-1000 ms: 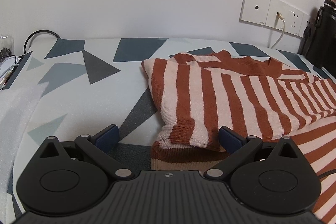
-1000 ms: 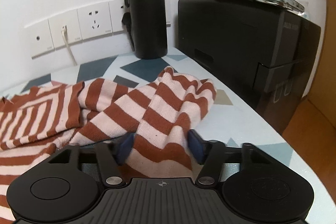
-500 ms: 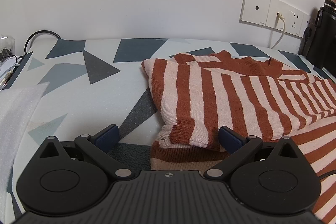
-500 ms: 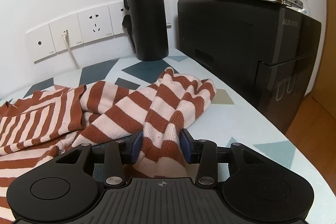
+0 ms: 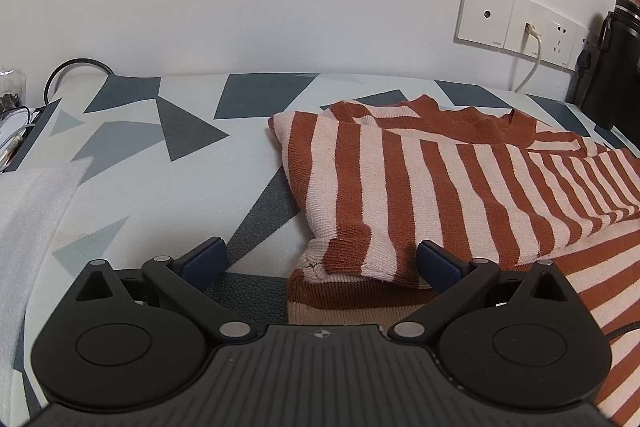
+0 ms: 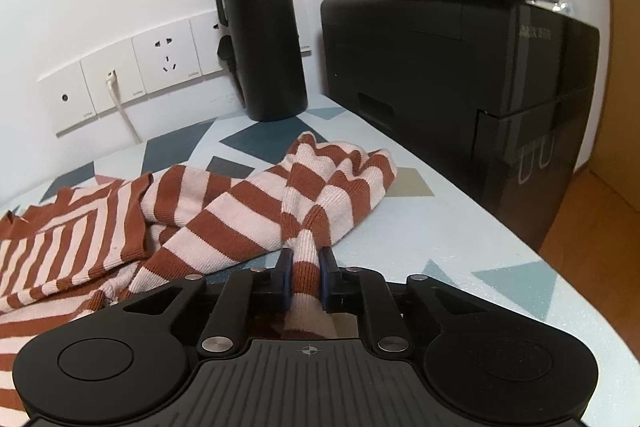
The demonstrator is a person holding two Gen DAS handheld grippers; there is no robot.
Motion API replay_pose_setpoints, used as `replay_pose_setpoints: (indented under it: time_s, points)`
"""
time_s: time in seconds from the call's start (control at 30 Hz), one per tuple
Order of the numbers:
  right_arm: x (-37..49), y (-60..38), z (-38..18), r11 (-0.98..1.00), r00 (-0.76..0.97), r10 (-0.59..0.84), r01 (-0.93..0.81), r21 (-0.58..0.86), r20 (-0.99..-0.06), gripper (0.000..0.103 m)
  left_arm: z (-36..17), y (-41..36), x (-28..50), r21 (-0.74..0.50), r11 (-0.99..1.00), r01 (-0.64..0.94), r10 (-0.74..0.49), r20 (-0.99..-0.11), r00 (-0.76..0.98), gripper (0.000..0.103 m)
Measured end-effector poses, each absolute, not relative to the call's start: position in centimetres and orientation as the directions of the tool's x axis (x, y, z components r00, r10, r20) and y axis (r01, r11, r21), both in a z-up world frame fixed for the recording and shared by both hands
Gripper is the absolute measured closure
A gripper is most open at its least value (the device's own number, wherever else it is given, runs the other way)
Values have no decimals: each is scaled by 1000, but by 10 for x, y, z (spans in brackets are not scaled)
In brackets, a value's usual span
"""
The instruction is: Fold clothes
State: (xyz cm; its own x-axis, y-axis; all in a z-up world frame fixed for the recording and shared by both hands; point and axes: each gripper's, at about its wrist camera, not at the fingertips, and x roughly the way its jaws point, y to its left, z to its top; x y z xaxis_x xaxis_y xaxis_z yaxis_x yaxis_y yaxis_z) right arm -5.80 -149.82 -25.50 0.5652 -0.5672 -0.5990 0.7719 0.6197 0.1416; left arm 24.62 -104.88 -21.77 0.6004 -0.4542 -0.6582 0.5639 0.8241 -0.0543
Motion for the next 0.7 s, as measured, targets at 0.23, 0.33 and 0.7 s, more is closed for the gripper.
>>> replay_pose_setpoints:
  time_s: [0.23,0.33,0.7]
  points:
    - [-45,-1487,-239,602,531,-630,795,76,-566,94,-218,-1048,247,-55,820,569,-458,-659,597,0]
    - [-43,-1481,-223,594,535,-662,801,68,-524,94,-218,-1048,247,-55,820,569,-458,-659,597,0]
    - [-32,-1463,-174,641,588,-688,767,25,-425,94,-214,-1031,254,-178,808,561,-533,-627,569,1]
